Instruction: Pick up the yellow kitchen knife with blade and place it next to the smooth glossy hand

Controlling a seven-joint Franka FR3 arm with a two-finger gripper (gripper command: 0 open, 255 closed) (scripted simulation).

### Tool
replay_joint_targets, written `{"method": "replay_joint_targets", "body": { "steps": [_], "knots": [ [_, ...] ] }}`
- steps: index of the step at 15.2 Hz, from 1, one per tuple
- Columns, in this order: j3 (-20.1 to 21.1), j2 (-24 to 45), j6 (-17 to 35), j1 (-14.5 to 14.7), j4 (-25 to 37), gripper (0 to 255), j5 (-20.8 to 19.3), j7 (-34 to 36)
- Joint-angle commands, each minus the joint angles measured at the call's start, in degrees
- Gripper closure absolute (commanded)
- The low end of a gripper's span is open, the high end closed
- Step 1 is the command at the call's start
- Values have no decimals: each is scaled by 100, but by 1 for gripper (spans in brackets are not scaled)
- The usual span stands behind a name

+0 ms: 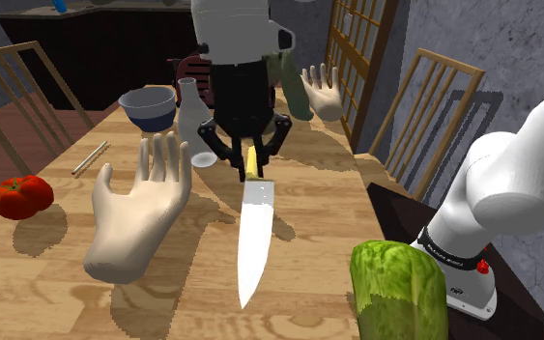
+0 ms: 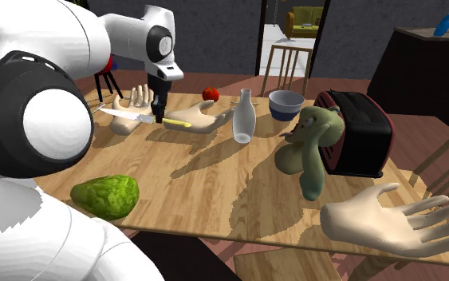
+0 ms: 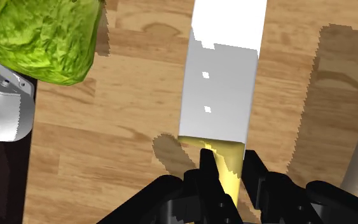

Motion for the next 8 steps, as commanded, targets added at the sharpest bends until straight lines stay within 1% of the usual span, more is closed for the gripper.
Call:
{"method": "replay_joint_targets", "body": {
  "steps": [1, 5, 8],
  "knots": [
    [195, 61, 70, 111, 53, 255, 41, 301],
    [592, 265, 185, 318, 259, 255, 51, 908],
    [902, 504, 279, 473, 480, 255, -17, 1398]
  ]
}}
